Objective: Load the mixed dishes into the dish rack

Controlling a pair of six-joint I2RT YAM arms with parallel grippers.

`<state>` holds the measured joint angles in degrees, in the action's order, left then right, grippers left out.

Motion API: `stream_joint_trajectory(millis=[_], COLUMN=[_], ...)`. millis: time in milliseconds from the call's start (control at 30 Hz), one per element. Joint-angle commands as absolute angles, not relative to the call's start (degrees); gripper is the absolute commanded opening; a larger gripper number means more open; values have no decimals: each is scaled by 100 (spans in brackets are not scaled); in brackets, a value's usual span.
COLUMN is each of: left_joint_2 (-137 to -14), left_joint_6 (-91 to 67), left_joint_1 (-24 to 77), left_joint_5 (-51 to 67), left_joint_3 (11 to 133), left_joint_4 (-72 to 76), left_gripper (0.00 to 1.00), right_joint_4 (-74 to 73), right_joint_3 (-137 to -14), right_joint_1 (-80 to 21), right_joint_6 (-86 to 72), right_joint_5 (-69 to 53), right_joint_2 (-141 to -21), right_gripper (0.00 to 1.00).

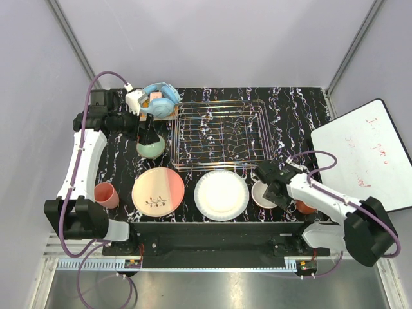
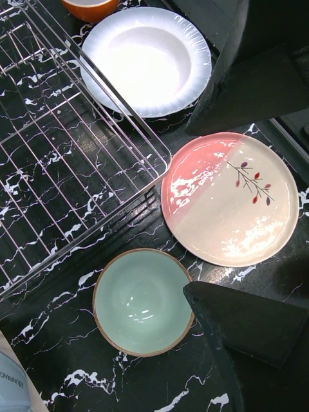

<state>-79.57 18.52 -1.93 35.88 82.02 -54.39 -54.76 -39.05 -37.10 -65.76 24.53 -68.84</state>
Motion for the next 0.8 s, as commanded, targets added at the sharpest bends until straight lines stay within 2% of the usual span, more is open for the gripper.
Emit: stream_joint_trajectory(millis=[0, 367, 400, 467, 500, 600, 767], left_joint_2=[-7866, -7831, -7805, -7770, -7770, -7770, -7849], left_joint_6=[1934, 1846, 1872, 1916, 1933, 1925, 1890], left_joint_1=[-202, -202, -202, -202, -202, -211, -202], left_joint_5=[3568, 3657, 3639, 3595, 3595, 3612, 3665], left_joint_3=[8332, 8359, 8332, 8288, 8288, 8314, 8358], left_joint_4=[-5335, -5335, -5344, -5335, -5344, -5335, -5282], left_gripper=[99, 99, 99, 99, 99, 99, 99], right_joint_4=[-5142, -5045, -5045, -5027, -5027, -5071, -5404], right_joint_3=[-3867, -3990, -3982, -3964, -3964, -3981, -4244], right_joint_1=[-3762, -3779, -3779, -3779, -3779, -3806, -4077], right_joint_6=[-6680, -6416, -6416, -6407, -6399, -6381, -6372], right_joint_5=[2769, 2707, 2681, 2663, 2654, 2619, 2803], right_joint_2=[-7119, -7471, -7479, -7427, -7401, -7190, -6891], right_gripper=[51, 44, 40, 28, 17, 0, 0])
